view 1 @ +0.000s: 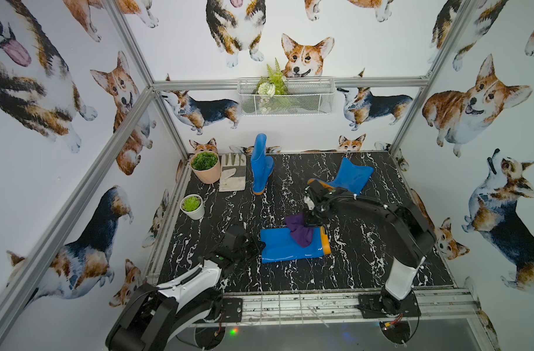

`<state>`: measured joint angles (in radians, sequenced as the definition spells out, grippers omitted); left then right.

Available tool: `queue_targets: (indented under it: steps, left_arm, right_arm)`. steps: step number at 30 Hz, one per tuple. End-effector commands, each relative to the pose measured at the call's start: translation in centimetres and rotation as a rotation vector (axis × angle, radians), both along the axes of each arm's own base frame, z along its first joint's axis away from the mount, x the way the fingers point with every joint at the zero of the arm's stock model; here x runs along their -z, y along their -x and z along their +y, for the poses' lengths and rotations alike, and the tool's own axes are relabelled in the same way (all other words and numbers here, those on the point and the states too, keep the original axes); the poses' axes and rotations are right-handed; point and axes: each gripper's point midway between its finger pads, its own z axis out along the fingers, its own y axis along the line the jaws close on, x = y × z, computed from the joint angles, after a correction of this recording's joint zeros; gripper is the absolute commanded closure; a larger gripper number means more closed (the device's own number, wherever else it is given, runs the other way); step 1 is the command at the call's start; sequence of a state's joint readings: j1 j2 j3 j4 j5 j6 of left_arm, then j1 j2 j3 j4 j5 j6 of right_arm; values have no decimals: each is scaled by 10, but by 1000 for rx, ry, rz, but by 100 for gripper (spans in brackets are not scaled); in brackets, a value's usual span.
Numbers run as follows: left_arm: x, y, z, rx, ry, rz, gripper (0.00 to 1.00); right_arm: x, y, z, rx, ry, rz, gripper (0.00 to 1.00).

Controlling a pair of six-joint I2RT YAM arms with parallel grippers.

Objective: Wipe the rubber boots with a cloth
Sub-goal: Wipe the cleaning item at the center of the board.

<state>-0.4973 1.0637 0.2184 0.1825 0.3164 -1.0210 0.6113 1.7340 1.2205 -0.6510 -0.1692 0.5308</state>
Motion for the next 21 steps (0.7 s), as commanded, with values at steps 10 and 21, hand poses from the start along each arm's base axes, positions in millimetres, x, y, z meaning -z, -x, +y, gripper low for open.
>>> queue_targets:
  steps: [10,21]
  left_arm:
    - [-7,-11,-17,19,29,4,100]
    - [-9,-8,-27,30,27,3,100]
  right_arm:
    - [-55,34,87,-191,-54,-168,100]
    - [36,55,101,-258,118,-1,100]
